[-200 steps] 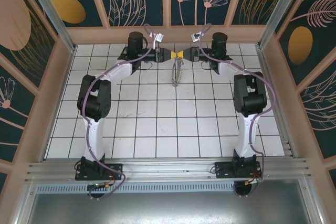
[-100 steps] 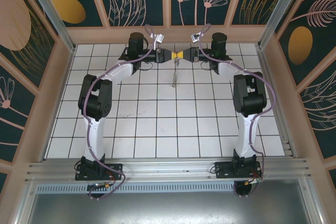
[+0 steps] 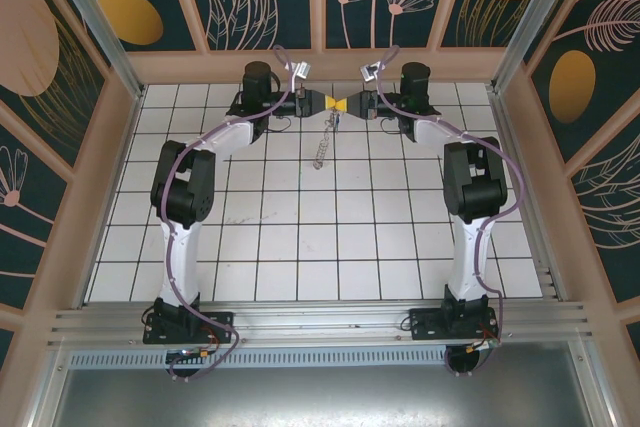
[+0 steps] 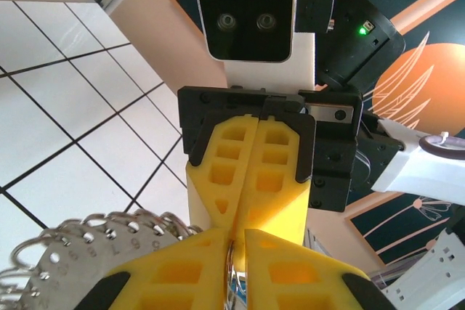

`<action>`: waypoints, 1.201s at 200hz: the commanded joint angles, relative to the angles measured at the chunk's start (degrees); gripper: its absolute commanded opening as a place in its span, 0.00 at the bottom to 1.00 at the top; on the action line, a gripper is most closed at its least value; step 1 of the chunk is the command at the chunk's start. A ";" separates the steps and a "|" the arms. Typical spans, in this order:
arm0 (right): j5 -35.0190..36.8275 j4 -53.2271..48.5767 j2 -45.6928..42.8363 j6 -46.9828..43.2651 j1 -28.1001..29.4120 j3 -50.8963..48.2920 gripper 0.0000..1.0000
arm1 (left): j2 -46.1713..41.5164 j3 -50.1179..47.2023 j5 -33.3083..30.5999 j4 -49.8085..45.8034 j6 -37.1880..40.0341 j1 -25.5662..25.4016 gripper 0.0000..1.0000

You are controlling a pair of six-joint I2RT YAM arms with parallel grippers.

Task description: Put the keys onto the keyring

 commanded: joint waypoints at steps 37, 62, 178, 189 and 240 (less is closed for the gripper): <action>-0.93 1.67 -0.22 -0.96 0.26 1.36 0.00 | -1.09 -2.31 3.40 6.23 -1.49 0.02 0.17; -0.75 1.60 -0.28 -0.97 -0.09 1.12 0.00 | -1.67 -3.04 4.11 6.51 -1.32 0.15 0.18; -0.63 2.77 -1.07 0.09 -0.11 0.33 0.00 | -1.93 -4.52 2.64 12.50 -5.11 0.03 0.00; 0.27 4.37 -1.82 1.42 -0.29 -0.47 0.03 | -2.15 -5.32 2.15 14.43 -6.36 0.08 0.00; 7.19 25.78 -9.27 16.20 -4.91 -12.88 0.32 | -4.99 -10.02 -1.04 23.21 -10.99 0.08 0.00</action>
